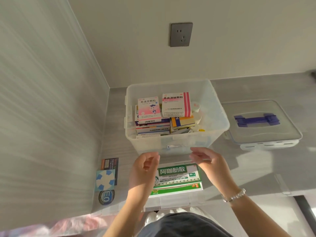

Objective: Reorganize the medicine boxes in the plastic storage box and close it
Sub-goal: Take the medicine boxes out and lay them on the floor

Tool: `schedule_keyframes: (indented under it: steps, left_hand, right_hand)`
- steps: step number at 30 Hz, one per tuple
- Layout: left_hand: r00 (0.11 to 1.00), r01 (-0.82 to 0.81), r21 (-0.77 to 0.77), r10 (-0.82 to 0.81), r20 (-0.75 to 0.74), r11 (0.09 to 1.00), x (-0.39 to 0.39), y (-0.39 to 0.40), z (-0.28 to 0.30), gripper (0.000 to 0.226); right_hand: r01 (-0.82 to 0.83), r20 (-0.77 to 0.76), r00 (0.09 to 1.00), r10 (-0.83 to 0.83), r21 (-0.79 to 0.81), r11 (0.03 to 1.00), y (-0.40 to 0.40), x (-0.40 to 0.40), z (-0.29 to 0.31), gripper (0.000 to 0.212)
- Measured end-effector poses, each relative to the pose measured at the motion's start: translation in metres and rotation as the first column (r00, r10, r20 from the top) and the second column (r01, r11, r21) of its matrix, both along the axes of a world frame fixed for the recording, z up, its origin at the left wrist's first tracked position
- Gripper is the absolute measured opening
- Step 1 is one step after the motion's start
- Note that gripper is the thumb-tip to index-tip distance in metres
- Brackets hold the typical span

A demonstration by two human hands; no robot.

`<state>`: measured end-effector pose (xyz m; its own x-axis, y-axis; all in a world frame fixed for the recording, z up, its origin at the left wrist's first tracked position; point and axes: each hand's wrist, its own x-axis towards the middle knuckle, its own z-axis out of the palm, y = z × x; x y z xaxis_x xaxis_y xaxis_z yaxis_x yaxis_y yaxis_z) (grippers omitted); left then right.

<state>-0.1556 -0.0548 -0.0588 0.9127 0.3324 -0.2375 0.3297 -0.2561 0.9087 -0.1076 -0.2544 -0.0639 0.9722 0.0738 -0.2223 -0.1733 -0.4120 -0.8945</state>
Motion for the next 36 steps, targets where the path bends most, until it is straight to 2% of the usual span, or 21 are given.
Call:
schedule_keyframes:
  steps: [2,5,7,9,12,15,18,20,22,25,27,29,32,36]
  left_hand:
    - [0.995,0.063,-0.017,-0.062,0.074,0.998,0.005,-0.003,0.025,0.006]
    - [0.971,0.141,-0.008,-0.137,0.195,0.99,0.015,-0.006,0.059,0.017]
    - [0.95,0.164,-0.009,-0.156,0.27,0.986,0.026,-0.007,0.075,0.03]
    - [0.943,0.154,-0.005,-0.145,0.3,0.988,0.041,-0.006,0.084,0.032]
    - [0.967,0.125,-0.003,-0.121,0.226,0.992,0.071,-0.004,0.085,0.023]
    - [0.985,0.151,0.118,-0.159,0.071,0.982,0.105,-0.003,0.073,0.02]
    - [0.977,0.21,0.253,-0.21,-0.025,0.944,0.137,0.0,0.057,0.027]
    - [0.97,0.243,0.365,-0.234,-0.071,0.899,0.158,0.002,0.044,0.039]
    - [0.97,0.235,0.438,-0.178,-0.169,0.867,0.177,0.007,0.033,0.047]
    - [0.949,0.212,0.507,-0.052,-0.311,0.836,0.195,0.013,0.018,0.053]
    - [0.932,0.193,0.491,-0.002,-0.364,0.849,0.201,0.017,0.012,0.059]
    - [0.918,0.18,0.406,-0.004,-0.397,0.896,0.204,0.019,0.008,0.064]
    - [0.938,0.072,0.289,0.034,-0.344,0.955,0.203,0.021,0.01,0.057]
    - [0.944,-0.073,0.176,0.125,-0.306,0.982,0.201,0.027,0.012,0.049]
  right_hand:
    - [-0.061,0.027,0.998,0.059,0.07,0.996,0.003,0.004,0.028,0.017]
    - [-0.132,0.104,0.988,0.118,0.144,0.981,0.008,0.012,0.065,0.027]
    - [-0.171,0.143,0.979,0.146,0.181,0.969,0.01,0.022,0.083,0.029]
    - [-0.191,0.158,0.974,0.162,0.193,0.962,0.011,0.036,0.092,0.029]
    - [-0.176,0.159,0.976,0.151,0.162,0.971,0.014,0.062,0.095,0.022]
    - [-0.164,0.146,0.977,0.157,0.032,0.986,0.017,0.091,0.086,0.022]
    - [-0.124,0.09,0.986,0.138,-0.146,0.982,0.022,0.123,0.07,0.036]
    - [-0.126,0.052,0.988,0.144,-0.252,0.96,0.025,0.144,0.061,0.047]
    - [-0.158,-0.021,0.987,0.161,-0.343,0.926,0.029,0.162,0.052,0.055]
    - [-0.254,-0.135,0.967,0.216,-0.423,0.87,0.036,0.186,0.038,0.052]
    - [-0.253,-0.18,0.964,0.194,-0.414,0.874,0.041,0.196,0.033,0.055]
    - [-0.199,-0.21,0.97,0.12,-0.407,0.891,0.044,0.201,0.029,0.057]
    - [-0.193,-0.211,0.971,0.112,-0.42,0.887,0.049,0.202,0.023,0.046]
    - [-0.1,-0.154,0.987,0.041,-0.4,0.911,0.049,0.201,0.019,0.062]
